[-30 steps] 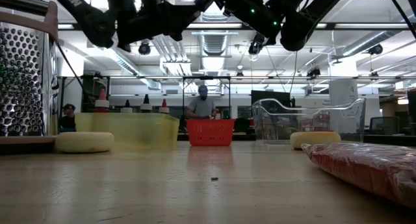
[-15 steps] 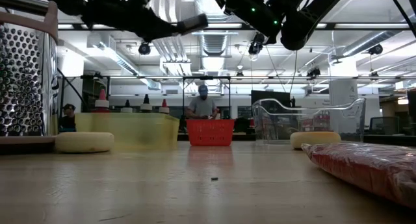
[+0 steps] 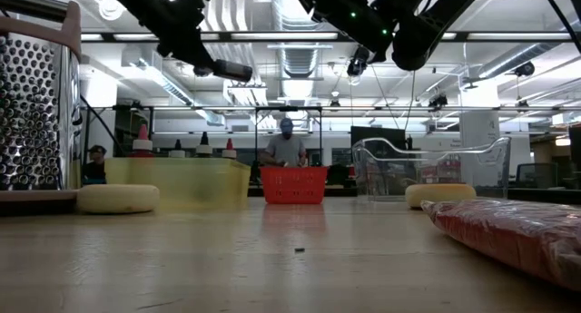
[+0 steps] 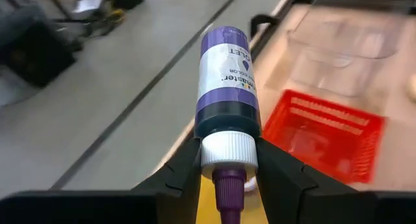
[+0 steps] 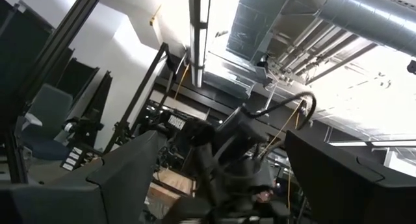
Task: Pick & Place Food Item
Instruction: Put the purple food coloring bottle into the yellow bin
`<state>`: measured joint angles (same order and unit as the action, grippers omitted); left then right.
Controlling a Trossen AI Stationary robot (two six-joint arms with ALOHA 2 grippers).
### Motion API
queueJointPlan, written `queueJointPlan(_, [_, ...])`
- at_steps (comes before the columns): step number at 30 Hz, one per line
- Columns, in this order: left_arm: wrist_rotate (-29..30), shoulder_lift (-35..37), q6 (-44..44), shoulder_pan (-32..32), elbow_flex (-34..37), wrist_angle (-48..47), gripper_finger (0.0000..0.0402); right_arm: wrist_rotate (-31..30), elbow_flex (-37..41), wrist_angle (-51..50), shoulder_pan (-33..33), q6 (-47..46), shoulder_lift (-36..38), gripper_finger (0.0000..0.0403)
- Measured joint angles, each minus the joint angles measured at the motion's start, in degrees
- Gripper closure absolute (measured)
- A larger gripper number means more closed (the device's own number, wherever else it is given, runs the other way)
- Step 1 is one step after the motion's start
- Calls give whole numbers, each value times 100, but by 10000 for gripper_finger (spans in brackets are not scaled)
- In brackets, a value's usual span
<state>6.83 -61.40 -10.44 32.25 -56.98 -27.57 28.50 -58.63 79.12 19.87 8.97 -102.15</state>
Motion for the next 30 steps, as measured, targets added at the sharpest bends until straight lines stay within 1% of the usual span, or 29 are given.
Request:
queueJointPlan(2, [160, -94, 27, 0, -282, -439, 280, 2, 2, -131, -4, 0, 0, 72])
queueJointPlan(6, [202, -466, 460, 4, -1000, -1661, 280, 2, 4, -362, -4, 0, -7, 68])
queueJointPlan(8, [268, -748, 593, 5, -1382, -2325, 280, 2, 4, -530, -2, 0, -7, 67])
queueJointPlan(11, [531, -1220, 628, 22, -1997, -3257, 280, 2, 4, -767, -2, 1, -11, 67])
queueJointPlan(14, [628, -1719, 599, 54, -2566, -3896, 280, -1, 4, -960, 1, 34, -11, 70])
queueJointPlan(18, [612, -2393, 327, 117, -3256, -4499, 280, -1, 4, -1038, 14, 46, -13, 74])
queueJointPlan(22, [610, -3054, -122, 275, -3827, -5138, 280, -1, 4, -1130, 17, 46, -13, 71])
queueJointPlan(25, [610, -3528, -482, 465, -4192, -5655, 280, -1, 4, -1179, 29, 48, -15, 67])
queueJointPlan(28, [612, -4008, -1094, 670, -4508, -6175, 280, -2, 4, -1255, 29, 54, -15, 64])
queueJointPlan(30, [614, -4273, -1193, 780, -4654, -6250, 280, -3, 4, -1290, 29, 48, -20, 65])
